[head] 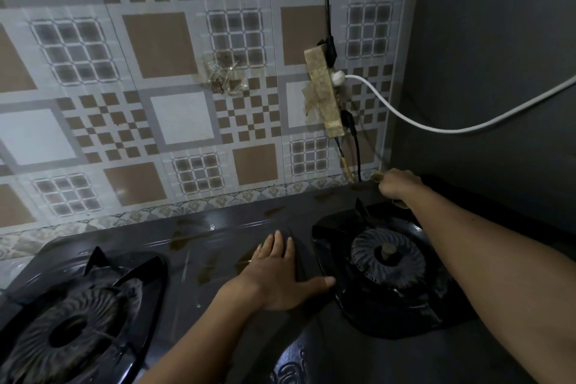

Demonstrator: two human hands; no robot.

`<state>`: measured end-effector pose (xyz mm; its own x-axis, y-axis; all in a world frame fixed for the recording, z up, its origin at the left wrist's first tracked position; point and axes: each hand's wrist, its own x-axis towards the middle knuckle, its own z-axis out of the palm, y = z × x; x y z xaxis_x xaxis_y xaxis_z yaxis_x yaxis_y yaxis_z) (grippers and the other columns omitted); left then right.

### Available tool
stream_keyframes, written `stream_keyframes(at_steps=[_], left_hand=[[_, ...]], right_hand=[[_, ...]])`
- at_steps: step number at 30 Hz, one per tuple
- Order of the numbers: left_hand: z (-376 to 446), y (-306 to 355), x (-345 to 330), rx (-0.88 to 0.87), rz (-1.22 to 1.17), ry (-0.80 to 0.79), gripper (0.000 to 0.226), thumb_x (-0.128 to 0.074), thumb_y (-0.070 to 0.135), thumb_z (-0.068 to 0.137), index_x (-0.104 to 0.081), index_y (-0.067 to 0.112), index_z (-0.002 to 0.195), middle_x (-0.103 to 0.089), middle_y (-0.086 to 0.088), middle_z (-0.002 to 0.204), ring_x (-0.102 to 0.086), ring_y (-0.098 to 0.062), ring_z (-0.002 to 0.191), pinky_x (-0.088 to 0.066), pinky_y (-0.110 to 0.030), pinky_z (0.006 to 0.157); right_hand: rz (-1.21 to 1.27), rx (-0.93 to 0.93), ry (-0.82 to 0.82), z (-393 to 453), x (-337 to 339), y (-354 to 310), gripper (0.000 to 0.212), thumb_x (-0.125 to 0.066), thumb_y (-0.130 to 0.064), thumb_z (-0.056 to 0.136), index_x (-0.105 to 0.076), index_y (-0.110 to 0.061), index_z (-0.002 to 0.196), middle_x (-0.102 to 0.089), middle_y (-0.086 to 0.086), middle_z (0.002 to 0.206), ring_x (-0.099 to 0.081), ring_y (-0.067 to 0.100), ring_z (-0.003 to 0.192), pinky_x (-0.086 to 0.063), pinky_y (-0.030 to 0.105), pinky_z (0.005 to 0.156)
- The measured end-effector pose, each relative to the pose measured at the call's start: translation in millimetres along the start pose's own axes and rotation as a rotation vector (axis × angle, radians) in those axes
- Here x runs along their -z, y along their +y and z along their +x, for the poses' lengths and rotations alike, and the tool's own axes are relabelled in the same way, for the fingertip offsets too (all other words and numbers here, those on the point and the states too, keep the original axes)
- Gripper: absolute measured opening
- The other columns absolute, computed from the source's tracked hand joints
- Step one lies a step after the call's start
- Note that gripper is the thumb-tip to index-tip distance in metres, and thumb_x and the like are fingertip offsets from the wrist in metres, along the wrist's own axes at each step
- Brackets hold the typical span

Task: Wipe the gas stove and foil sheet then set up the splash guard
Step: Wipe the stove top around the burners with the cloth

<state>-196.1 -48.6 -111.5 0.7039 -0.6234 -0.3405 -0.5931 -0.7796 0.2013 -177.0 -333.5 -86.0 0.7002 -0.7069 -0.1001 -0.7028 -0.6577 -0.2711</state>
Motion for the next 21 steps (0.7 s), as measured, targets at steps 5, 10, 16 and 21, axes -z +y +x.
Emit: stream_keyframes(at_steps=[5, 10, 16, 21], left_hand=[[-0.6, 0.9, 0.1, -0.002, -0.002, -0.005, 0.111, -0.032, 0.081, 0.078, 0.012, 0.011, 0.152, 0.021, -0.012, 0.158, 0.020, -0.024, 0.146, 0.009, -0.036, 0.119], [-0.9, -0.3, 1.4, -0.012, -0.003, -0.004, 0.110, -0.033, 0.080, 0.079, 0.011, 0.011, 0.152, 0.020, -0.011, 0.159, 0.019, -0.023, 0.147, 0.007, -0.035, 0.119], [2.7, -5.0, 3.7, -0.002, -0.038, -0.015, 0.108, -0.034, 0.080, 0.079, 0.008, 0.013, 0.153, 0.017, -0.011, 0.160, 0.016, -0.025, 0.147, 0.004, -0.037, 0.120], [-1.1, -5.8, 7.5, -0.024, -0.111, 0.015, 0.106, -0.039, 0.077, 0.081, 0.004, 0.012, 0.153, 0.013, -0.011, 0.161, 0.011, -0.025, 0.148, -0.001, -0.038, 0.120]], right_hand=[[-0.017, -0.015, -0.019, 1.0, -2.2, -5.0, 0.041, -0.042, -0.026, 0.092, -0.050, -0.010, 0.129, -0.049, 0.018, 0.132, -0.051, 0.039, 0.115, -0.045, 0.047, 0.098], [-0.011, 0.199, -0.136, -18.6, -11.3, -66.9, 0.041, -0.037, -0.021, 0.099, -0.048, -0.002, 0.133, -0.048, 0.020, 0.137, -0.052, 0.035, 0.117, -0.044, 0.036, 0.089], [-0.028, 0.309, -0.265, -46.7, -13.9, -135.8, 0.045, -0.039, -0.013, 0.097, -0.037, 0.001, 0.140, -0.044, 0.020, 0.141, -0.049, 0.034, 0.122, -0.041, 0.034, 0.086], [-0.072, 0.310, -0.239, -59.7, -16.2, -136.7, 0.038, -0.038, -0.012, 0.097, -0.046, -0.001, 0.132, -0.050, 0.019, 0.134, -0.052, 0.032, 0.116, -0.043, 0.036, 0.085]])
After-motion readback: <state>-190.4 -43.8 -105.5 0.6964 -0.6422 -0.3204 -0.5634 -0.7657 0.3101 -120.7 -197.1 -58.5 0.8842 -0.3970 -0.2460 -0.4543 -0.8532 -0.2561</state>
